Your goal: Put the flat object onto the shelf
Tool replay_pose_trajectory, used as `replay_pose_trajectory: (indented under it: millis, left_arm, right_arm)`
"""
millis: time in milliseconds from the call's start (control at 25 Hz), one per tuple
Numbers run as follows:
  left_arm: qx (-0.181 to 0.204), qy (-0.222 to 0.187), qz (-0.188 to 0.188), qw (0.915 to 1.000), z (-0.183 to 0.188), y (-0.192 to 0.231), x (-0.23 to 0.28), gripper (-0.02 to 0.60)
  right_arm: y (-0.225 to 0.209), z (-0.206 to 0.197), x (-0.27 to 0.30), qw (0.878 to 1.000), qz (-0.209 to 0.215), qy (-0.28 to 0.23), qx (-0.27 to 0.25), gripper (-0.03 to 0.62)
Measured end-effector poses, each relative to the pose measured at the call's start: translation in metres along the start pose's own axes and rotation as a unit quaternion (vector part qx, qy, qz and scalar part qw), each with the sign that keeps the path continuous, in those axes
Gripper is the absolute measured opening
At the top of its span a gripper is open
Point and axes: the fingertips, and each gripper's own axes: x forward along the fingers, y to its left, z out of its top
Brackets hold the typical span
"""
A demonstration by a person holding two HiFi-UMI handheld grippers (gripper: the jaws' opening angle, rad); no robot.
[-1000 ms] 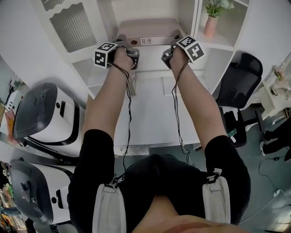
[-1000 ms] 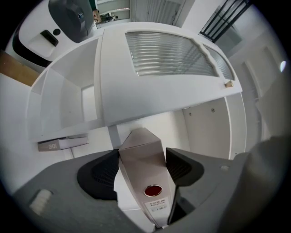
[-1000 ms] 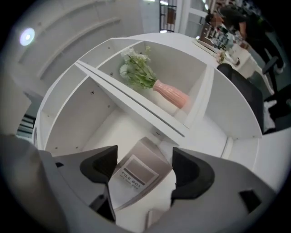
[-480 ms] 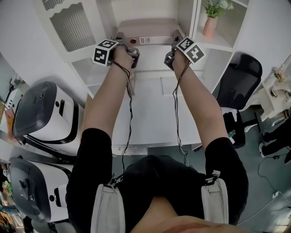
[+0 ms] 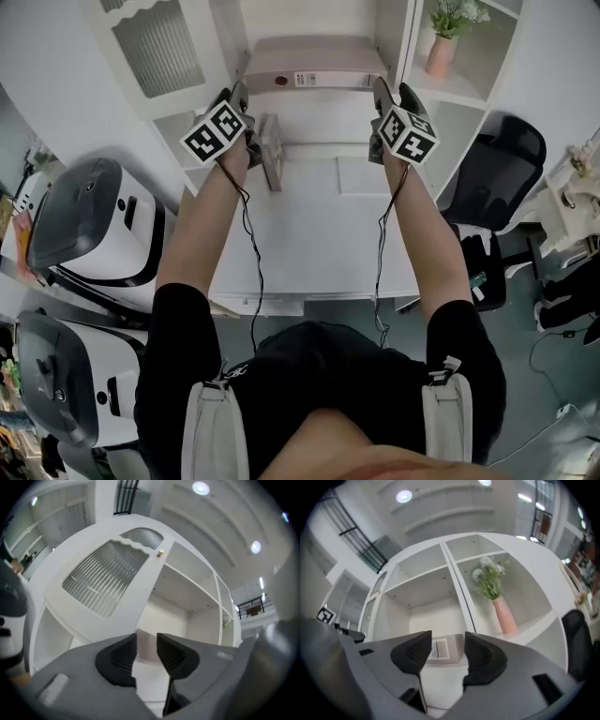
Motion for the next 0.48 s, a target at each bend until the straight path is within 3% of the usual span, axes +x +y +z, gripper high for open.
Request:
replay_pose_trajectory:
  millis: [80,160,280,480]
  left_arm:
    - [0.067,-0.004,-0.005,0.9977,-0.007,0.003,-0.013,0.068]
    - [0.136,-0.006,-0.012,0.9906,-0.016,0.003,-0.027,0.034]
    - [0.210,-0.010,-0.036,0.9769,-0.029,-0.003,-0.051,0.018]
    - [0.266,0.007,-0.075,0.9610,-0.053,-0.007,-0.099,0.017]
  right_arm:
    - [0.016,0.005,-0.015,0.996,0.015,-0.018,-0.081,0.132]
    - [0.032,0.004,-0.029,0.992,0.038,-0.027,-0.120,0.018]
    - [0.047,-0.008,-0.049,0.988,0.073,-0.017,-0.131,0.000]
    - [0.049,-0.042,-0.091,0.985,0.079,0.005,-0.156,0.000]
